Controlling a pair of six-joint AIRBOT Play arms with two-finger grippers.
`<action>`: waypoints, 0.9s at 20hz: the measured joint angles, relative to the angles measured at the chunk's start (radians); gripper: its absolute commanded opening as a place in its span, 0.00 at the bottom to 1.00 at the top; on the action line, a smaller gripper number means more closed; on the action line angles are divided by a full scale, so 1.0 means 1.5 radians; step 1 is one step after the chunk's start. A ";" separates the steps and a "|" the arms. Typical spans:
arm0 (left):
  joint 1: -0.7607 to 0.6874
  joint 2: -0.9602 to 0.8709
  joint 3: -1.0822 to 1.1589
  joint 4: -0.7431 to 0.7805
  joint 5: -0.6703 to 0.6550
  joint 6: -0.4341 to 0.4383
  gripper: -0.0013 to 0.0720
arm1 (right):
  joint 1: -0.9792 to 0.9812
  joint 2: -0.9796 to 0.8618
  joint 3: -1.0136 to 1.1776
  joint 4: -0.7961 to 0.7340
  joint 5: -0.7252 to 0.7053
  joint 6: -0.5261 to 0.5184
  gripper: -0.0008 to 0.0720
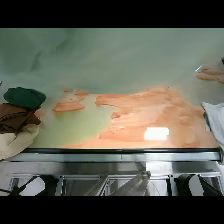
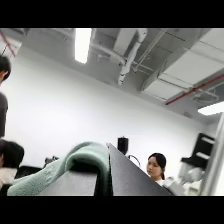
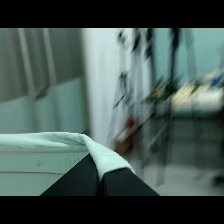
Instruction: Fold the shirts.
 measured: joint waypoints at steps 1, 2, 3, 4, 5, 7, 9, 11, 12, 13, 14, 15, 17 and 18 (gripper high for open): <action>0.010 0.018 0.026 -0.001 0.021 -0.017 0.04 | -0.015 0.021 0.006 -0.007 -0.012 -0.005 0.04; 0.020 0.030 0.051 0.014 0.036 -0.034 0.04 | -0.024 0.035 0.010 -0.013 -0.021 -0.007 0.04; 0.030 0.038 0.077 0.046 0.050 -0.054 0.04 | -0.032 0.042 0.014 -0.017 -0.028 -0.010 0.04; 0.036 0.040 0.098 0.083 0.060 -0.073 0.04 | -0.037 0.043 0.016 -0.018 -0.032 -0.013 0.04; 0.038 0.038 0.116 0.130 0.068 -0.094 0.04 | -0.040 0.037 0.017 -0.022 -0.027 -0.013 0.04; 0.027 0.021 0.136 0.212 0.078 -0.125 0.04 | -0.044 0.008 0.018 -0.025 0.005 -0.012 0.04; -0.010 -0.011 0.125 0.284 0.085 -0.145 0.04 | -0.034 -0.041 0.010 -0.028 0.049 -0.006 0.04; -0.063 -0.056 0.093 0.353 0.091 -0.152 0.04 | -0.001 -0.098 -0.015 -0.050 0.077 -0.002 0.04; -0.093 -0.085 0.070 0.392 0.100 -0.152 0.04 | 0.027 -0.133 -0.035 -0.072 0.082 0.001 0.04; -0.120 -0.117 0.049 0.428 0.113 -0.150 0.04 | 0.057 -0.169 -0.057 -0.098 0.079 0.003 0.04; -0.147 -0.155 0.028 0.462 0.133 -0.143 0.04 | 0.091 -0.210 -0.082 -0.131 0.064 0.003 0.04; -0.168 -0.196 0.010 0.490 0.157 -0.132 0.04 | 0.124 -0.252 -0.102 -0.158 0.041 0.002 0.04; -0.199 -0.294 -0.010 0.525 0.213 -0.100 0.04 | 0.190 -0.352 -0.131 -0.201 -0.025 -0.009 0.04; -0.208 -0.352 -0.008 0.533 0.238 -0.080 0.04 | 0.219 -0.408 -0.140 -0.214 -0.067 -0.019 0.04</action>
